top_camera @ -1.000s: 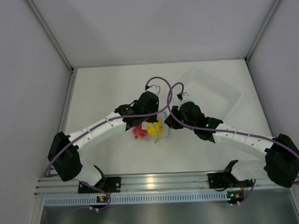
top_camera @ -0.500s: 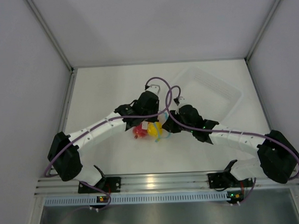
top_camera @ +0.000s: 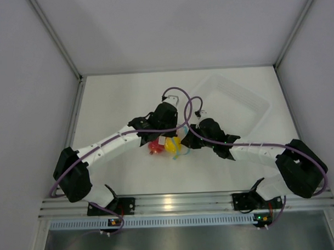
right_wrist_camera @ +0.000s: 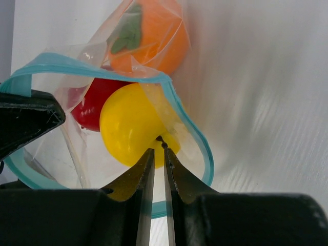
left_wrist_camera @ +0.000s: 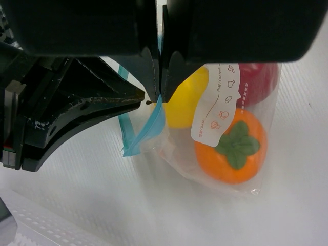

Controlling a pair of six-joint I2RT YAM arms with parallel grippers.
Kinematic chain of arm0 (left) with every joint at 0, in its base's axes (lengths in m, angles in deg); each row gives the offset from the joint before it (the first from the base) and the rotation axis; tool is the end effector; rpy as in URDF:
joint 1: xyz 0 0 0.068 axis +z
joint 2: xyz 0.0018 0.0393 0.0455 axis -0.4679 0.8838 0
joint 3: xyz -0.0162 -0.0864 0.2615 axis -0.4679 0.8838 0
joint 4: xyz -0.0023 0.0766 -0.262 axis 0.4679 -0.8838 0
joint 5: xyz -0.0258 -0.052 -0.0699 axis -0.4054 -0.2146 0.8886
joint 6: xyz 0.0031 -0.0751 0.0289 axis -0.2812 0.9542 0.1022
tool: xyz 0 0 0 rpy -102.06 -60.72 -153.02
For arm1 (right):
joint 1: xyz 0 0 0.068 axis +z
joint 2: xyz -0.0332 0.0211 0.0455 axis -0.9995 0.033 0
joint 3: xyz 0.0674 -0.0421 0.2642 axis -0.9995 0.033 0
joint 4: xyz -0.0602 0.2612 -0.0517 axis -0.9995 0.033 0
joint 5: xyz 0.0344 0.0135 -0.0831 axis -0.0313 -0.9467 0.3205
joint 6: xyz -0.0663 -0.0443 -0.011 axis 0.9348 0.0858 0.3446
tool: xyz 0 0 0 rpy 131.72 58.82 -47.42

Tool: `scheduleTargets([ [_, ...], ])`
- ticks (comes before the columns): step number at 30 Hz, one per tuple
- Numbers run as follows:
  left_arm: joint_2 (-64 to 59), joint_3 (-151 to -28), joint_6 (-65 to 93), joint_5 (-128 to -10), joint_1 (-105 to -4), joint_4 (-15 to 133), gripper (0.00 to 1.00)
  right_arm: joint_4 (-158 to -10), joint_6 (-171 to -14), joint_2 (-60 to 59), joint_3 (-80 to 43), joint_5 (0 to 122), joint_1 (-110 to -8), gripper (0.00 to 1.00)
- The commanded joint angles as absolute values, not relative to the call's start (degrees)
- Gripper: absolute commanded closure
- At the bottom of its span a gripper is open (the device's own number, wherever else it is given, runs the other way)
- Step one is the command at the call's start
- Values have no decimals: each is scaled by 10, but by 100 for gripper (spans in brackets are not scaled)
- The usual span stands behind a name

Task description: Open the zip-top bag and remove the fake food

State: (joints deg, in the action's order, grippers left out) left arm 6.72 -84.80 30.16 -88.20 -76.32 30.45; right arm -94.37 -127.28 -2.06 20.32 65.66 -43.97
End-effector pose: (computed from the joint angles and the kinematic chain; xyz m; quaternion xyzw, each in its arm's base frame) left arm 0.2499 -0.2616 0.2594 0.1245 0.9090 -0.1704 0.3593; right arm 0.2281 0.2264 0.1685 -0.0318 0.8763 0.3436 0.3362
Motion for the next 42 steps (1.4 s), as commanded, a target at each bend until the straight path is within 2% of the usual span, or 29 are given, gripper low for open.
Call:
scheduleTargets([
  [1, 64, -848, 308, -871, -763, 339, 100, -1003, -1281, -7, 206, 651, -454, 86],
  [18, 68, -853, 308, -867, -763, 341, 100, -1028, -1289, 16, 210, 629, -457, 82],
  [33, 71, -859, 308, -864, -764, 342, 100, -1039, -1291, 31, 221, 630, -457, 87],
  [42, 71, -860, 307, -857, -764, 342, 100, -1053, -1289, 33, 223, 629, -458, 86],
])
